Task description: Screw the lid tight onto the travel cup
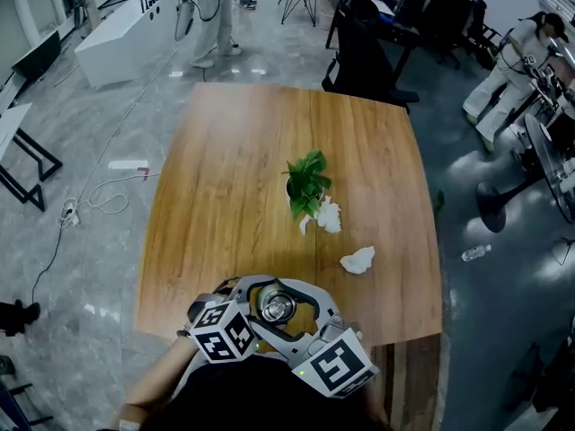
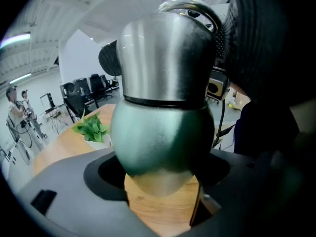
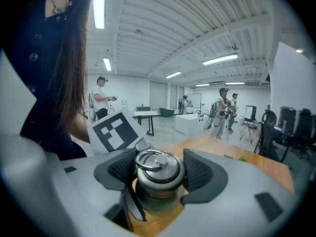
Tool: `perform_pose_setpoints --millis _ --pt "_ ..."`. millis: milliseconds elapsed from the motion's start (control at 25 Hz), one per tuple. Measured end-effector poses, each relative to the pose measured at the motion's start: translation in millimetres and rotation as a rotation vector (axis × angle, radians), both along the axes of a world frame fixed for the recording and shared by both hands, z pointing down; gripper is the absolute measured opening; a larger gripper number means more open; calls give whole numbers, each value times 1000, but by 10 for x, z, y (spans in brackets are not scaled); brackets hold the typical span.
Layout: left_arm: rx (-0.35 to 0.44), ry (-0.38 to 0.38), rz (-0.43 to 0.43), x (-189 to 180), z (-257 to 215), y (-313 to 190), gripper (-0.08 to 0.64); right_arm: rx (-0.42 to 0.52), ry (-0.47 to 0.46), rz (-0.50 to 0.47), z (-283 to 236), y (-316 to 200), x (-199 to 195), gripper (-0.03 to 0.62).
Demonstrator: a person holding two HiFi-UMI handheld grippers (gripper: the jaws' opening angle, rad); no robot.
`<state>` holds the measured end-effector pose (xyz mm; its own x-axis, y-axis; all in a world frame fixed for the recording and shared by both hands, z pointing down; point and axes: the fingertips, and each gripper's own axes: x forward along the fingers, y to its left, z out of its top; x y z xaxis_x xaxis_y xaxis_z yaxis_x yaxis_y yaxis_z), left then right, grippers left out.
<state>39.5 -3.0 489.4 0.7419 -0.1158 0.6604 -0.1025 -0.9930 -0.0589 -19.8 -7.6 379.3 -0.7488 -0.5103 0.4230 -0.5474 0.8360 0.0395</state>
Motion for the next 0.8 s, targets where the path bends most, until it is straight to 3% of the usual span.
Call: perform_pose_setpoints --millis 120,200,320,400,440,480,520,640,800 --pt "-23 57 -15 -28 74 70 394 26 -5 -32 -45 43 -55 281" --pt "-47 83 -33 -100 119 85 396 62 -95 -11 -284 1 -5 281" --pt "-29 70 -109 -228 171 18 394 54 -224 165 -493 -174 294 279" --pt "-1 52 -202 -296 183 -78 395 7 -242 372 -365 -313 618 268" --pt "3 54 -253 -330 179 -127 394 -25 -257 494 -256 -373 784 189" --pt "-4 67 -299 -360 165 -166 394 -64 -281 600 -138 -408 915 51" --pt "-19 89 -335 -385 137 -192 394 -108 -306 672 -24 -415 994 41" --pt "-64 146 -376 -446 1 -236 394 -183 -307 740 194 -384 1017 32" --pt "-48 125 -366 -505 -33 -236 394 -184 -216 750 313 -337 992 29"
